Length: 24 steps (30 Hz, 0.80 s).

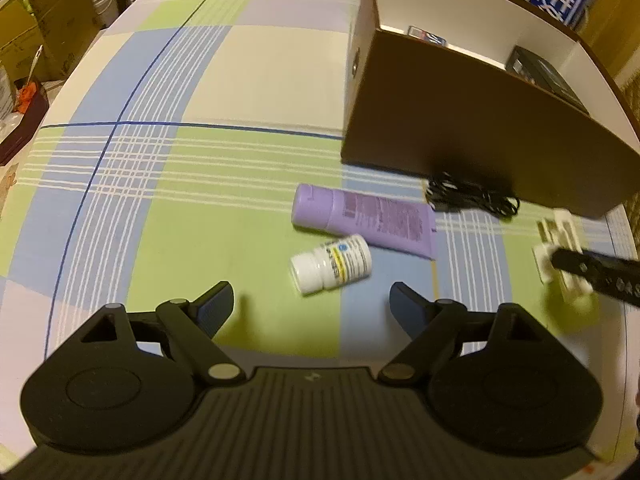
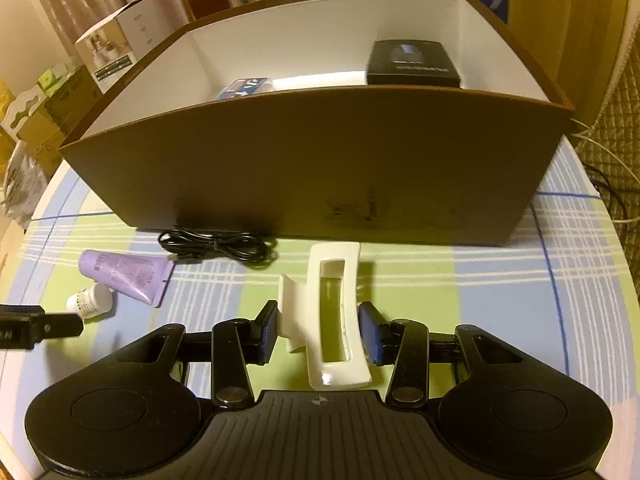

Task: Organize objects
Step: 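Grasp the white hair clip with the right tool while the left tool grasps the white pill bottle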

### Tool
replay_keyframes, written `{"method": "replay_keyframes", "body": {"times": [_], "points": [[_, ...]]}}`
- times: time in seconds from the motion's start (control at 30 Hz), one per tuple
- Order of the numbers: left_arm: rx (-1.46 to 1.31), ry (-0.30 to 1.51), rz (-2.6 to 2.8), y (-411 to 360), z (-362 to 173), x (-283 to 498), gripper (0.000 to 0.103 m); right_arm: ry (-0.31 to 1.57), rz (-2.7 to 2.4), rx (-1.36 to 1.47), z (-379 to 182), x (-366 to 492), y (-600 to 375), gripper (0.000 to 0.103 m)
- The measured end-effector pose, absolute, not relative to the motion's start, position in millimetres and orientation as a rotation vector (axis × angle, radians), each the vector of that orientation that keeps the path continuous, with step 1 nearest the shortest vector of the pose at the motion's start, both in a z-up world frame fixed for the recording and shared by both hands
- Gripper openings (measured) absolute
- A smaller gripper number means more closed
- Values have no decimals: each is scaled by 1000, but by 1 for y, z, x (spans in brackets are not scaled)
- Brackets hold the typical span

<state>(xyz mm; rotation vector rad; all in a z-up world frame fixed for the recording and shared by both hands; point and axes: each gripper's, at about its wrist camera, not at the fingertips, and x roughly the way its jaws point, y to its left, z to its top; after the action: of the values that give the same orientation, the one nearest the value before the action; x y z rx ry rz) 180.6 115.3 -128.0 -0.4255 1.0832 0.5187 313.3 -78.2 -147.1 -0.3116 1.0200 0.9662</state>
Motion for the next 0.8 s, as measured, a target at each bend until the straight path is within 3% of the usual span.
{"method": "replay_keyframes", "body": {"times": [0.2,0.4,0.47,0.8], "points": [[-465,1057,540,119,-135,194,72,1028,944,-300,-145,319,-91,40],[-474,1078,546,120,-144,204,57,1029,929,-290,-144,322,-97,40],[-484,1077,544,120,-146,205,46,1028,929,-292,-144,322,-98,40],[-444,1077,506,112,-146,194,46,1024,972,-335,-144,307,-102,40]]}}
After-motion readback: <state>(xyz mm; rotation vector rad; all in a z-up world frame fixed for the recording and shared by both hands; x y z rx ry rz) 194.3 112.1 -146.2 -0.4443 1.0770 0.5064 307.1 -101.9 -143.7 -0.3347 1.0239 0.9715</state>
